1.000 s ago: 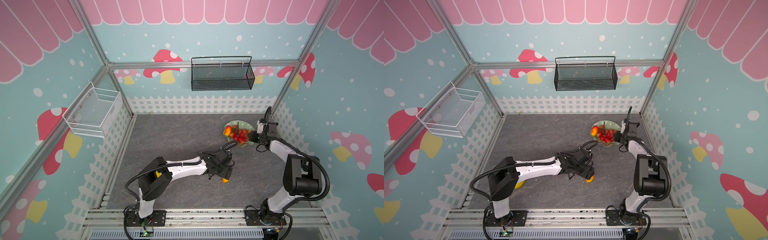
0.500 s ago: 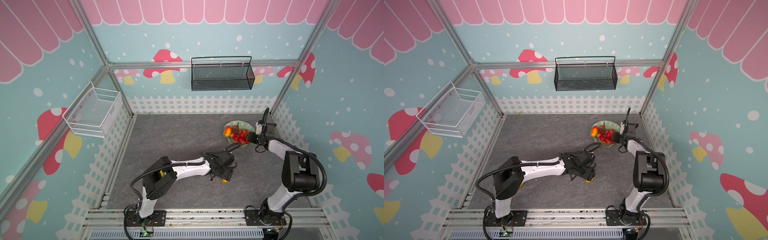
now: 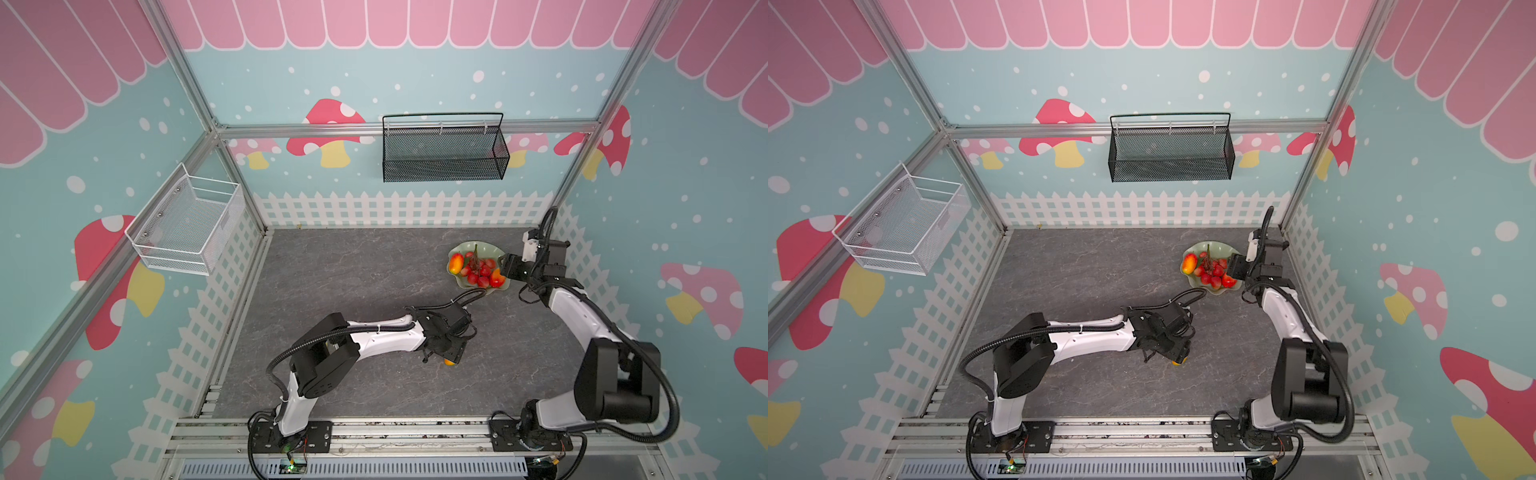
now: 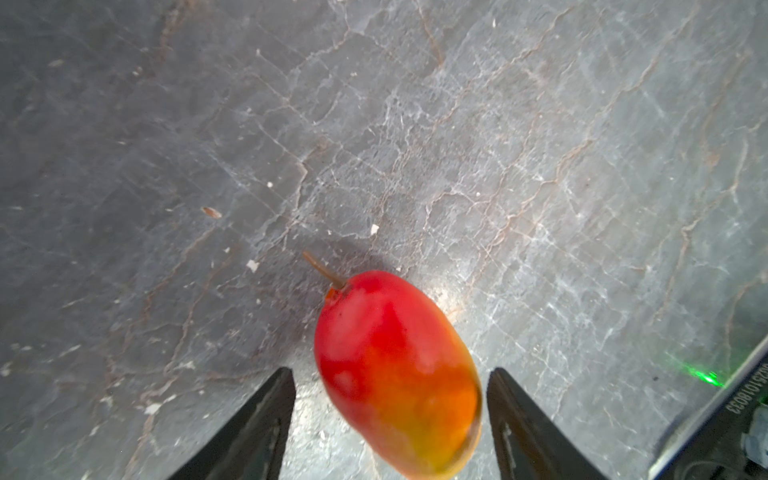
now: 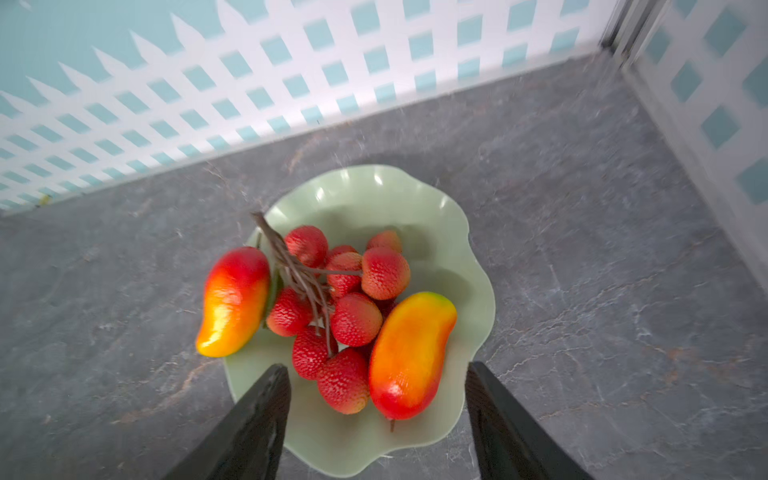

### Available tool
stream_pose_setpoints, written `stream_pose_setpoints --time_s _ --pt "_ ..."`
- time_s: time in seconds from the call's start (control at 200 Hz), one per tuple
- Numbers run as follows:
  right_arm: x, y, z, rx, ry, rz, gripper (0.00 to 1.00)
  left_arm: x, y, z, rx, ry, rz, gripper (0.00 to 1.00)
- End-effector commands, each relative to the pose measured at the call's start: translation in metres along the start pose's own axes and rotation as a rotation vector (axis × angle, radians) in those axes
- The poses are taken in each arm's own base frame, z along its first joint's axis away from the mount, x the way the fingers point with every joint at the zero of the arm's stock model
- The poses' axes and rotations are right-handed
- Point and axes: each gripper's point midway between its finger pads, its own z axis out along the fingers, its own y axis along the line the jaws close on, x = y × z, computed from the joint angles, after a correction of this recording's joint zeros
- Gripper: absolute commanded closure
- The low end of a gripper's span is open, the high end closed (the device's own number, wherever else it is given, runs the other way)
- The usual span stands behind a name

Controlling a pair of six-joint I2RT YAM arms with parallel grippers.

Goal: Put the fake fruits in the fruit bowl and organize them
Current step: 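Place the mango in the bowl with the right gripper while the left lifts another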

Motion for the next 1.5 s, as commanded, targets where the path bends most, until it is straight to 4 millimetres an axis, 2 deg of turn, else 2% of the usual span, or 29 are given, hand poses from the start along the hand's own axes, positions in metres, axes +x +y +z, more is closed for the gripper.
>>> stream_pose_setpoints --time_s 0.0,0.1,0.205,0.3,0.375,0.53,0.715,0.841,0.976,1.096,1.221,1.496 --pt "0.025 0.004 -0.021 -0.018 0.040 0.015 0.29 0.004 -0.007 0.006 -0.001 0.029 0.017 0.27" --pt "0.054 0.006 -0.036 -0.037 0.072 0.031 0.28 0.001 -0.008 0.009 -0.010 0.023 0.013 0.28" --pt "0.087 0.005 -0.045 -0.046 0.112 0.055 0.27 -0.005 -0.007 0.007 -0.023 0.001 0.018 0.34" --pt "0.112 0.004 -0.049 -0.054 0.143 0.081 0.27 -0.016 -0.008 -0.002 -0.018 -0.046 0.043 0.44" --pt "0.120 0.008 -0.052 -0.082 0.147 0.097 0.27 -0.030 -0.010 -0.012 0.020 -0.100 0.063 0.51" --pt "0.114 0.016 -0.059 -0.119 0.109 0.095 0.26 -0.068 -0.007 -0.033 0.094 -0.180 0.173 0.53" --pt "0.113 0.018 -0.060 -0.136 0.102 0.096 0.26 -0.146 0.009 -0.058 0.054 -0.342 0.444 0.53" --pt "0.120 0.024 -0.057 -0.177 0.111 0.115 0.26 -0.193 0.018 -0.056 0.064 -0.414 0.545 0.52" --pt "0.122 0.027 -0.058 -0.203 0.104 0.123 0.26 -0.226 0.025 -0.043 0.048 -0.464 0.610 0.51" --pt "0.113 0.029 -0.062 -0.207 0.076 0.101 0.26 -0.246 0.025 -0.030 0.014 -0.507 0.663 0.51" --pt "0.107 0.030 -0.066 -0.203 0.052 0.089 0.26 -0.257 0.028 -0.017 -0.016 -0.550 0.699 0.51" --pt "0.106 0.030 -0.068 -0.206 0.046 0.084 0.26 -0.257 0.034 0.000 -0.051 -0.571 0.759 0.46"
